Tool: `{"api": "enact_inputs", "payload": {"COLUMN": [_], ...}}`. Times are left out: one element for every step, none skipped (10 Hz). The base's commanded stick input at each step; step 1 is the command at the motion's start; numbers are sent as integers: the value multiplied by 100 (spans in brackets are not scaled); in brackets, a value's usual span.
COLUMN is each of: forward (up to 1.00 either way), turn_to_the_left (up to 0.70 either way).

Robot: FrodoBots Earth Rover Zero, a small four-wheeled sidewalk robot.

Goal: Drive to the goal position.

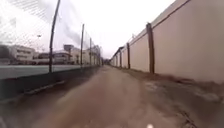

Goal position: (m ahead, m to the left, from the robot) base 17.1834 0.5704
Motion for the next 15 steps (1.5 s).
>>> {"api": "enact_inputs", "payload": {"forward": [70,70,70,70,70,70,70,70,70,70,70,70,70,70,70], "turn_to_the_left": [0,0,0,0,0,0,0,0,0,0,0,0,-35,-35,-35]}}
